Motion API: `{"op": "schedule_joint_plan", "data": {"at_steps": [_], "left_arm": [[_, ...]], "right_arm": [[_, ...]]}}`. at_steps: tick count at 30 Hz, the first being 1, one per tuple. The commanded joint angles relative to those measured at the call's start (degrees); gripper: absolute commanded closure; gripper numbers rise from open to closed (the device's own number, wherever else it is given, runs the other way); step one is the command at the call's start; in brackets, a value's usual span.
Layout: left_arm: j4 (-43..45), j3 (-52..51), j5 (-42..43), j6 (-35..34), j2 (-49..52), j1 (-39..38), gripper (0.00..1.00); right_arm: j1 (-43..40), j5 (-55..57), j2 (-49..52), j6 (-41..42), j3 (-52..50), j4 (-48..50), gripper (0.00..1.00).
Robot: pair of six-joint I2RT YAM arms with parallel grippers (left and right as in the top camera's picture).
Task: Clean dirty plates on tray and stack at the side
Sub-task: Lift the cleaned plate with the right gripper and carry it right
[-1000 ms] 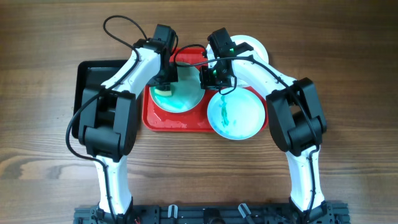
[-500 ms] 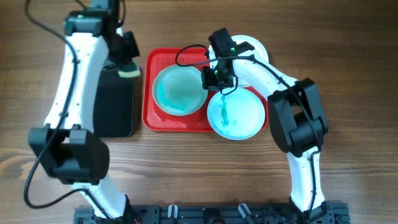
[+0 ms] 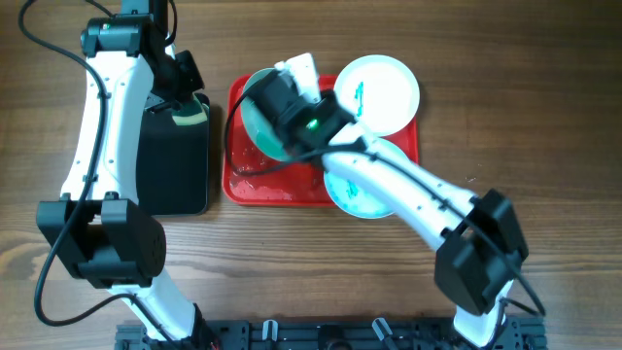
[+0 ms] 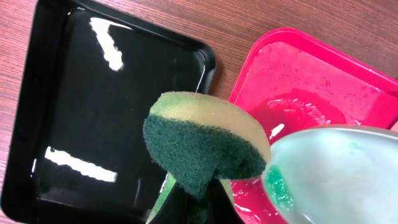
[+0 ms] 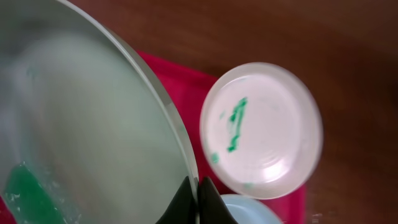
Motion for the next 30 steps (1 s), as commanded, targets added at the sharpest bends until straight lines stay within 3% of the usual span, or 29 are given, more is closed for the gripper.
{"op": "schedule_joint_plan", "data": {"at_steps": [1, 10, 19, 21, 25, 30], "left_arm": [[0.0, -0.3, 0.9, -1.0, 0.3, 0.2, 0.96], [0.0, -0.3, 0.9, -1.0, 0.3, 0.2, 0.96], [0.0, -0.3, 0.9, -1.0, 0.3, 0.2, 0.96], [0.0, -0.3, 0.9, -1.0, 0.3, 0.2, 0.96], [0.0, -0.3, 0.9, -1.0, 0.3, 0.2, 0.96], [0.0, -0.3, 0.9, -1.0, 0.3, 0.2, 0.96]], "right_arm": [[4.2, 20.6, 0.1, -0.3, 0.3, -0.1, 0.96], [9.2, 41.3, 0.1, -1.7, 0.3, 0.2, 0.96], [9.6, 40.7, 0.1, -1.7, 0.3, 0.1, 0.96], [9.5, 34.0, 0.1, -1.8, 0.3, -0.3, 0.96], [7.1, 7.8, 0.1, -1.6, 0.3, -2.6, 0.96], [-3.9, -24.1, -2.8, -1.9, 0.3, -4.2, 0.96]]}}
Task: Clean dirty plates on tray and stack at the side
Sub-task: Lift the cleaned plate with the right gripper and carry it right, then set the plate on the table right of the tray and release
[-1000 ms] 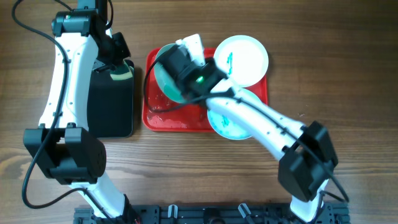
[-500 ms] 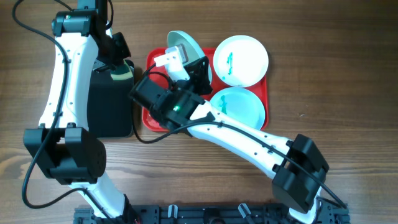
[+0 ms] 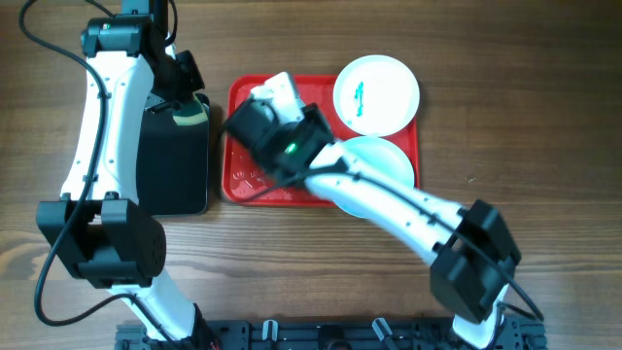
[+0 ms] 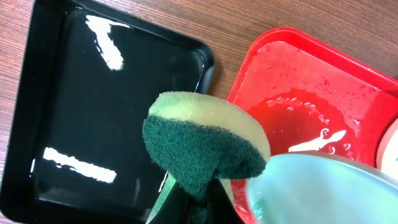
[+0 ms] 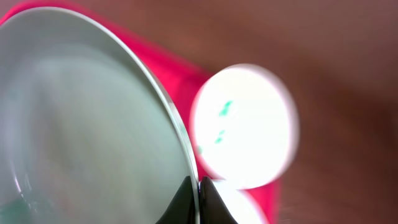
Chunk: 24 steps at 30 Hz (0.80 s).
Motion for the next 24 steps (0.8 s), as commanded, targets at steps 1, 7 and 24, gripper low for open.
{"op": "schedule_joint_plan", "data": {"at_steps": [1, 7, 24], "left_arm": [[0.0, -0.3, 0.7, -0.9, 0.3, 0.1, 0.96], [0.0, -0.3, 0.7, -0.9, 0.3, 0.0, 0.96], [0.7, -0.3, 0.7, -0.9, 0.3, 0.0, 0.96]], "right_arm": [[-10.0, -29.9, -3.8, -0.5, 0.3, -0.5, 0.96], [-31.2, -51.8, -11.9, -2.2, 0.3, -5.1, 0.96], [-73.5, -51.0, -13.6, -2.8, -27.5, 8.4, 0.96]]}}
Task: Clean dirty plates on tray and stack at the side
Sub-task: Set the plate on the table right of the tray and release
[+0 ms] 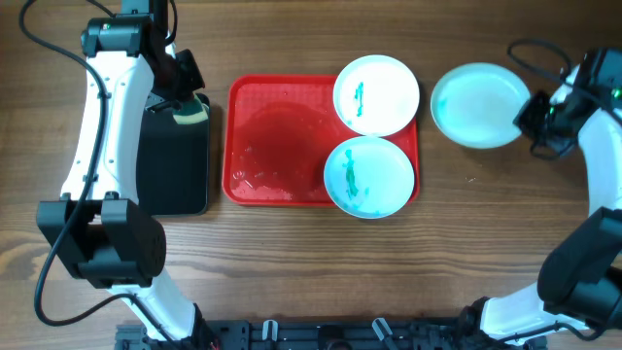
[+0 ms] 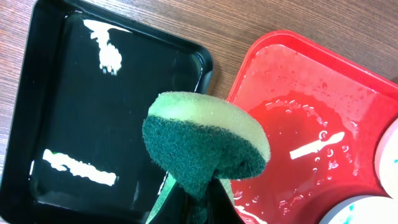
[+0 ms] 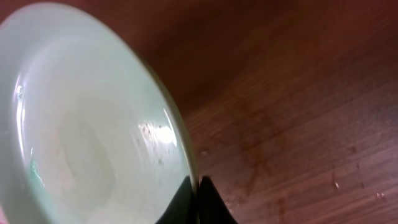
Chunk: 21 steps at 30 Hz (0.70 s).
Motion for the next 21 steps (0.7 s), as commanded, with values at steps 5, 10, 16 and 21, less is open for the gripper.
{"op": "schedule_joint_plan", "data": {"at_steps": [5, 10, 16, 21], "left_arm": [[0.2, -0.3, 0.7, -0.9, 0.3, 0.0, 0.96], [0.3, -0.3, 0.7, -0.9, 0.3, 0.0, 0.96], [0.4, -0.3, 0.7, -0.9, 0.3, 0.0, 0.96], [0.4, -0.3, 0.7, -0.9, 0.3, -0.3, 0.96]], "right_arm": [[-1.0, -1.0, 0.1, -0.9, -16.0, 18.6, 0.96], [-1.0, 0.4, 0.1, 0.7, -20.4, 25.2, 0.94], [-0.9, -6.7, -0.9, -0.5, -15.5, 16.3, 0.61], [3.0, -18.6, -6.3, -5.5, -8.9, 4.4, 0.61]]}}
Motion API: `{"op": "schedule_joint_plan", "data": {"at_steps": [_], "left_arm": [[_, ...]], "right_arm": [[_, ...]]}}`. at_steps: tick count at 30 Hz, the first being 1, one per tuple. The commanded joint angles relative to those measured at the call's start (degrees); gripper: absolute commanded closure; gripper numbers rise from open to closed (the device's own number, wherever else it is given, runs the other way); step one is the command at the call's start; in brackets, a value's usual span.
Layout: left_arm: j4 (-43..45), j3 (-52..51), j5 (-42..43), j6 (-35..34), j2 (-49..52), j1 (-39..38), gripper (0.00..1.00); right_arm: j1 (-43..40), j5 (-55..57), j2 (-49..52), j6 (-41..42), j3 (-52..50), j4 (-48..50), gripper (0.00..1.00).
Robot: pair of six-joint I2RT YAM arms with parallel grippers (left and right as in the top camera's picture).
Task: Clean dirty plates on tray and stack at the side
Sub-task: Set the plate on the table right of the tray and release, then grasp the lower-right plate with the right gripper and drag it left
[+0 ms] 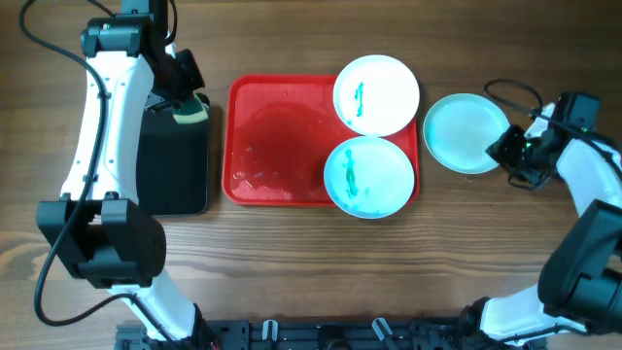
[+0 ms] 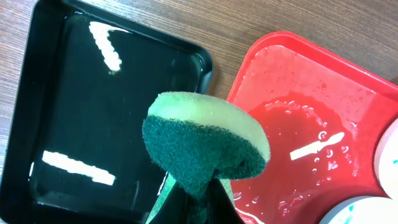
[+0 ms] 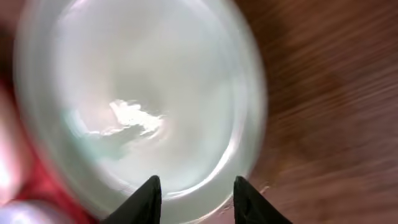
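Note:
A clean pale-green plate [image 1: 465,132] [image 3: 143,99] lies flat on the wood just right of the red tray [image 1: 277,146] [image 2: 292,87]. My right gripper [image 1: 505,151] [image 3: 196,190] is open at its right rim, jaws spread, holding nothing. Two plates with green smears rest on the tray's right side: a white one [image 1: 376,93] at the back and a bluish one [image 1: 368,176] in front. My left gripper [image 1: 185,92] [image 2: 196,196] is shut on a green and yellow sponge [image 2: 205,140] above the black tray [image 1: 173,156] [image 2: 93,106].
The red tray's left half is wet and bare. The black tray holds shiny liquid. A cable [image 1: 510,89] loops by the right arm. Bare wooden table lies right of the clean plate and in front of both trays.
My right gripper has opened and let go of the pale-green plate, which now lies flat closer to the red tray. The left gripper and sponge have not moved.
My right gripper first held the pale-green plate tilted over the red tray's left half, near the sponge. Then it held the plate over the table, far right of the tray. Now the plate lies there, released. The left gripper kept the sponge above the black tray throughout.

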Motion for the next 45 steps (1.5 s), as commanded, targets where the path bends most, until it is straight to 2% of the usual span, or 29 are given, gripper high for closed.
{"op": "schedule_joint_plan", "data": {"at_steps": [1, 4, 7, 10, 17, 24, 30, 32, 34, 35, 41, 45], "left_arm": [[0.5, -0.3, 0.7, -0.9, 0.3, -0.6, 0.96], [1.1, -0.3, 0.7, -0.9, 0.3, -1.6, 0.96], [1.9, -0.3, 0.7, -0.9, 0.3, -2.5, 0.96], [2.1, -0.3, 0.7, -0.9, 0.3, -3.0, 0.96], [2.1, -0.3, 0.7, -0.9, 0.3, -3.0, 0.96], [2.1, -0.3, 0.7, -0.9, 0.3, -3.0, 0.96], [2.4, -0.3, 0.7, -0.9, 0.3, -3.0, 0.96], [2.3, -0.3, 0.7, -0.9, 0.3, -3.0, 0.96], [2.3, -0.3, 0.7, -0.9, 0.3, -3.0, 0.96], [2.3, -0.3, 0.7, -0.9, 0.3, -3.0, 0.96], [2.2, -0.3, 0.7, -0.9, 0.3, -3.0, 0.96], [2.4, -0.3, 0.7, -1.0, 0.3, -3.0, 0.96]], "right_arm": [[5.6, -9.7, -6.1, -4.1, 4.3, -4.2, 0.60], [13.4, -7.5, -6.2, -5.2, 4.2, -7.3, 0.59], [20.4, -2.8, -4.6, -5.2, 3.4, -8.4, 0.53], [25.7, 1.6, -2.0, -5.2, 2.7, -9.2, 0.53], [30.2, 8.1, 4.6, -5.6, 2.7, -9.9, 0.55], [30.9, 8.1, 6.3, -6.1, 2.7, -9.6, 0.65], [33.4, 8.1, 7.2, -7.1, 0.3, -5.8, 0.66], [34.3, 8.2, 7.9, -7.1, 0.1, -5.5, 0.75], [35.4, 8.1, 8.1, -7.0, 0.1, -5.5, 0.92], [35.9, 8.1, 8.1, -7.0, 0.2, -5.5, 0.96], [40.2, 6.8, 8.1, -3.4, 3.0, -6.1, 0.96], [45.7, 6.2, 8.1, 5.7, 10.4, -4.0, 0.96]]}}
